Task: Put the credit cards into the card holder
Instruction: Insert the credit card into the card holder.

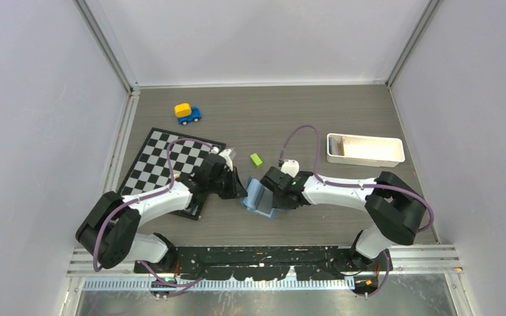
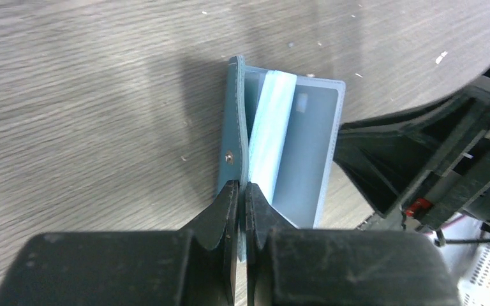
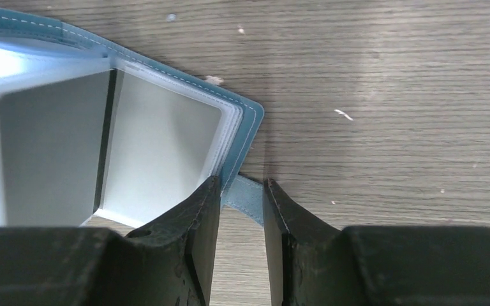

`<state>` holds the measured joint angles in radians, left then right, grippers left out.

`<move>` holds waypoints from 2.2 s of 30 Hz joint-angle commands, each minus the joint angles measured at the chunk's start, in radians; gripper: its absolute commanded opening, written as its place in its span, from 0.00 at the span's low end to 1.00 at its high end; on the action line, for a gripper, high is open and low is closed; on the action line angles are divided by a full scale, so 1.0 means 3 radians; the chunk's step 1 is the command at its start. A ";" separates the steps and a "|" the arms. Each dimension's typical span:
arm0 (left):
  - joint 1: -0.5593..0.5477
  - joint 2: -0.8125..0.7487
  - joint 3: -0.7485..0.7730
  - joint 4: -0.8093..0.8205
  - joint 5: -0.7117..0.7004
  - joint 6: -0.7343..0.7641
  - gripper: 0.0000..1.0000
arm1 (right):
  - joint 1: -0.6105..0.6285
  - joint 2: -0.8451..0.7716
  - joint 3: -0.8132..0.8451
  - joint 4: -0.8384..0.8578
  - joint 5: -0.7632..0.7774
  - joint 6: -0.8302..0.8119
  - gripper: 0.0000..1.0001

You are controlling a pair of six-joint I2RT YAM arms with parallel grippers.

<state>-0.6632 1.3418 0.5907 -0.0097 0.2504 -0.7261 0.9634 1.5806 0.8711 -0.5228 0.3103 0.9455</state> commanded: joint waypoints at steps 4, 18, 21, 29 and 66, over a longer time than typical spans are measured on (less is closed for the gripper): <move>-0.0024 -0.0002 0.0040 -0.0263 -0.0318 0.0040 0.00 | -0.0109 -0.0270 -0.0173 -0.0227 0.0231 0.0058 0.39; -0.0024 0.0052 -0.0021 0.0157 0.0006 -0.0044 0.00 | -0.0324 -0.0475 -0.0407 -0.0026 -0.0181 0.0042 0.46; -0.0024 0.0026 -0.0023 0.0124 -0.0025 -0.0039 0.00 | -0.0333 -0.0539 -0.0444 -0.0033 -0.0274 0.0117 0.46; -0.0024 -0.0012 -0.0022 0.0065 -0.0110 -0.0024 0.00 | -0.0336 -0.0596 -0.0465 -0.0229 -0.0305 0.0212 0.43; -0.0145 0.0028 -0.0041 0.0434 0.0175 -0.0045 0.00 | -0.0333 -0.0281 -0.0526 0.0297 -0.0564 0.0167 0.01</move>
<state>-0.6842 1.3121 0.5812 0.0490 0.2665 -0.7265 0.8635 1.4471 0.7258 -0.4995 0.1352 0.9974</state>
